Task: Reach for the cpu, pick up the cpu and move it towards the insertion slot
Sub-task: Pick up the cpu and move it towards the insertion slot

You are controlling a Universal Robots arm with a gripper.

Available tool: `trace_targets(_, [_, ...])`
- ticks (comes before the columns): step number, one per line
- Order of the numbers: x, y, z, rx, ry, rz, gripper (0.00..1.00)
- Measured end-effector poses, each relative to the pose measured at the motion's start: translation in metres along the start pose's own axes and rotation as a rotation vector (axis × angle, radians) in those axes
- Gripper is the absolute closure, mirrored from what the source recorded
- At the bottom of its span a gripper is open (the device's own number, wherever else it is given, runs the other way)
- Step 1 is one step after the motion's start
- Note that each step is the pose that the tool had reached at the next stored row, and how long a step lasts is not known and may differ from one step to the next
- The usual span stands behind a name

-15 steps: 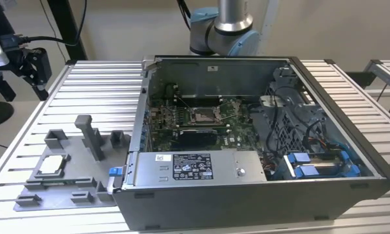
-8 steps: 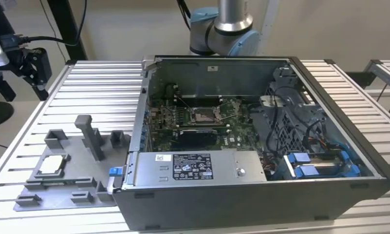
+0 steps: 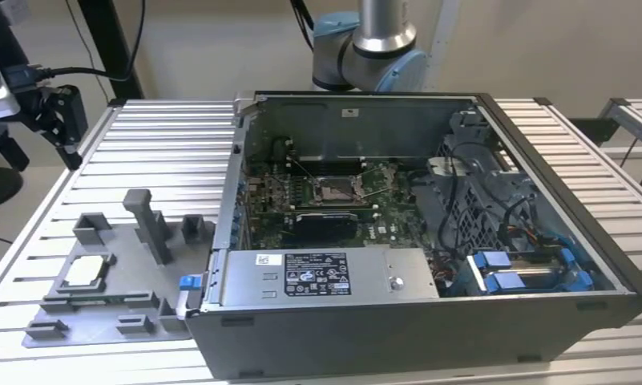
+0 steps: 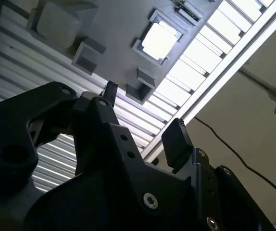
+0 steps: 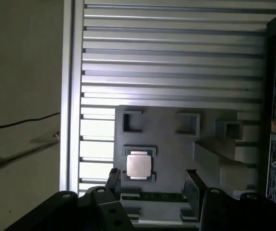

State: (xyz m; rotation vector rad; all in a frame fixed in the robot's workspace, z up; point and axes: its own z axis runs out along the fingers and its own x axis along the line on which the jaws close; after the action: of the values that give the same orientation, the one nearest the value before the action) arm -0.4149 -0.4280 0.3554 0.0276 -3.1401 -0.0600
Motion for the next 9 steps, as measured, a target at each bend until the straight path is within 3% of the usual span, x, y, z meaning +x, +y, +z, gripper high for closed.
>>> trace_targets(5, [0.0000, -0.0003, 0.0070, 0.0000, 0.0000, 0.000, 0.00])
trace_targets(9, [0.0000, -0.0003, 0.0070, 0.0002, 0.0003, 0.000, 0.00])
